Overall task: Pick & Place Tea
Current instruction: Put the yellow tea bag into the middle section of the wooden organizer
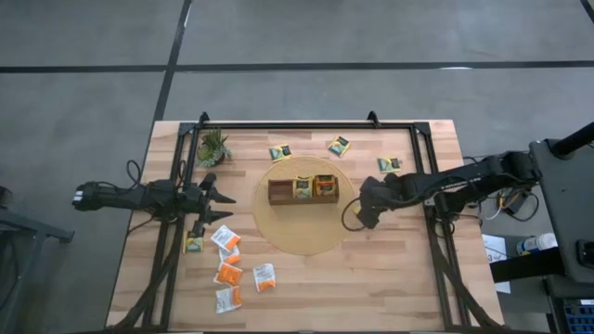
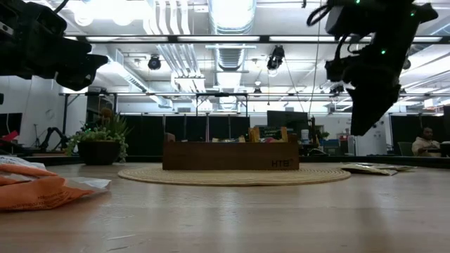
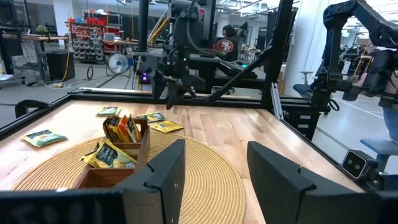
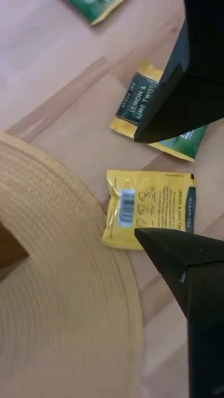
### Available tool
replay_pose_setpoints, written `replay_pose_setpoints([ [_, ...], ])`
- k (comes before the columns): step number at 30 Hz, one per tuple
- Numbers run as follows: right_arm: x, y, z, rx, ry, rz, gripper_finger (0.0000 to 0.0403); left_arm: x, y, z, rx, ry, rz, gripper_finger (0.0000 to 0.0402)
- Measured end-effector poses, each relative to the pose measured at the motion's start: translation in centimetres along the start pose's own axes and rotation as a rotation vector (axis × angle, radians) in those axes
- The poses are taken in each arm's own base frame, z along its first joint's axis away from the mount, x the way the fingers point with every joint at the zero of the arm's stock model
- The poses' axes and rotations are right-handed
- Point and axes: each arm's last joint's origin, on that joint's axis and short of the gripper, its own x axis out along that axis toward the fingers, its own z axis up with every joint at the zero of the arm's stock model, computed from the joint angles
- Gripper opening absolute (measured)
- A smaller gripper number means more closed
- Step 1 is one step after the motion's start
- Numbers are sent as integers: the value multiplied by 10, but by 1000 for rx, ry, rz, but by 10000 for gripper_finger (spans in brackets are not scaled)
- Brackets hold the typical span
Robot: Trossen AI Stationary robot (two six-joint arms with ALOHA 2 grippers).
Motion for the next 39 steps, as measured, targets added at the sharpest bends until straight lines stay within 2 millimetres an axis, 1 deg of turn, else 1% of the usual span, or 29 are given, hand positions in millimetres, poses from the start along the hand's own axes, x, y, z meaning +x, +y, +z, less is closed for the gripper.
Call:
replay_pose_setpoints([
  [7, 18, 1, 4, 25, 62, -32, 233, 0, 0, 0, 0, 0, 0, 167],
  [14, 44, 8, 8, -18, 168, 30, 233, 0, 0, 0, 0, 0, 0, 167],
  [18, 55, 3, 9, -45, 222, 11, 230, 0, 0, 0, 0, 0, 0, 167],
  [21, 58, 0, 11, -47, 236, 7, 219, 0, 0, 0, 0, 0, 0, 167],
  [23, 59, -1, 12, -49, 243, 13, 205, 0, 0, 0, 0, 0, 0, 167],
  [26, 59, -1, 12, -77, 253, 24, 171, 0, 0, 0, 0, 0, 0, 167],
  [30, 57, -2, 12, -115, 254, 29, 107, 0, 0, 0, 0, 0, 0, 167],
  [35, 49, -2, 14, -144, 259, 37, 28, 0, 0, 0, 0, 0, 0, 167],
  [37, 46, -1, 17, -147, 243, 48, 14, 0, 0, 0, 0, 0, 0, 167],
  [39, 43, 1, 20, -146, 225, 57, 11, 0, 0, 0, 0, 0, 0, 167],
])
